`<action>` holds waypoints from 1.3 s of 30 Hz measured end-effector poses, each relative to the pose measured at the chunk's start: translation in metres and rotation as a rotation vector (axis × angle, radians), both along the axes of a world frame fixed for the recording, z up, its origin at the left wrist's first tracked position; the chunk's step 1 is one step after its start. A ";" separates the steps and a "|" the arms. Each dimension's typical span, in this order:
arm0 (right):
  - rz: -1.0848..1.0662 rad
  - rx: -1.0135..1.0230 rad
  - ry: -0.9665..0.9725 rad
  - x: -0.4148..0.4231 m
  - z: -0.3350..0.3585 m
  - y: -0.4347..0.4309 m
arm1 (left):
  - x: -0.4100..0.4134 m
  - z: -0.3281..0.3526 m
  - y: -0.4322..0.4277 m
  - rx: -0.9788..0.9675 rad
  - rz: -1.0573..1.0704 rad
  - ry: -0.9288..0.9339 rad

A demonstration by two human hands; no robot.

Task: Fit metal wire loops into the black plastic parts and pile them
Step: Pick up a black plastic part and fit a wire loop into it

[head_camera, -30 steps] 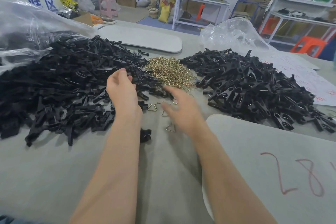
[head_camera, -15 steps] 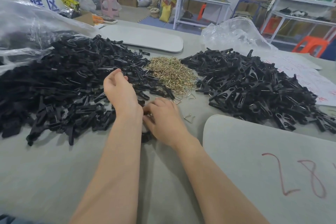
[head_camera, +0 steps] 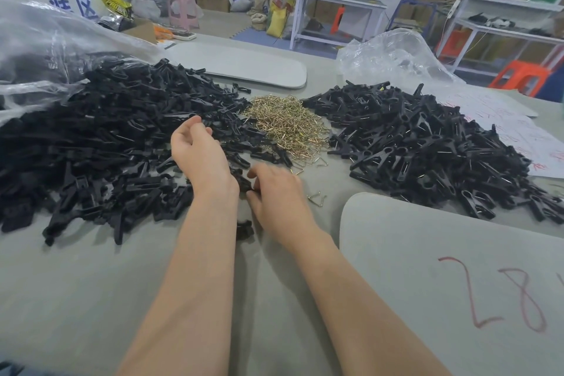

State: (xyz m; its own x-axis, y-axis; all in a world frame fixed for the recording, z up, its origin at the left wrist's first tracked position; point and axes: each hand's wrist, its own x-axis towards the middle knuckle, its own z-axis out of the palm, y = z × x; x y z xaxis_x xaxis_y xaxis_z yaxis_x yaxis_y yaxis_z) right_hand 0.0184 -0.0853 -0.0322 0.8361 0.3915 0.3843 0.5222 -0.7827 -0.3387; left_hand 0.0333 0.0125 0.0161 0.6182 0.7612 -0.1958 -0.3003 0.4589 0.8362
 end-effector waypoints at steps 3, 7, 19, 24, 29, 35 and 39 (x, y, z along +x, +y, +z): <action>-0.016 0.127 0.037 0.002 0.004 -0.004 | -0.001 0.000 0.000 0.038 -0.016 0.014; -0.151 0.822 0.288 0.008 0.020 -0.020 | 0.000 -0.004 -0.005 0.340 -0.306 0.097; -0.247 1.214 0.355 0.015 0.029 -0.038 | -0.012 -0.004 -0.017 0.869 -0.938 0.137; -0.106 0.858 0.510 0.005 0.046 -0.042 | -0.012 0.009 -0.009 0.439 -0.545 -0.056; 0.288 -0.209 0.498 -0.024 0.036 -0.002 | -0.009 0.009 0.000 0.100 -0.222 -0.161; 0.180 0.069 0.209 -0.028 0.011 0.024 | -0.004 0.007 0.004 0.103 -0.076 -0.155; 0.122 0.356 0.202 -0.022 0.008 0.026 | -0.002 0.006 -0.001 0.127 -0.109 -0.175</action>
State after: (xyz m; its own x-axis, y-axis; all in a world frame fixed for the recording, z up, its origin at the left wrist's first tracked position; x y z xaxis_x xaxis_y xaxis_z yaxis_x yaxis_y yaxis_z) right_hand -0.0039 -0.0591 -0.0240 0.8641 0.3648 0.3468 0.4994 -0.5348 -0.6816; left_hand 0.0311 0.0112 0.0221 0.7139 0.7001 0.0149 -0.4004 0.3906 0.8289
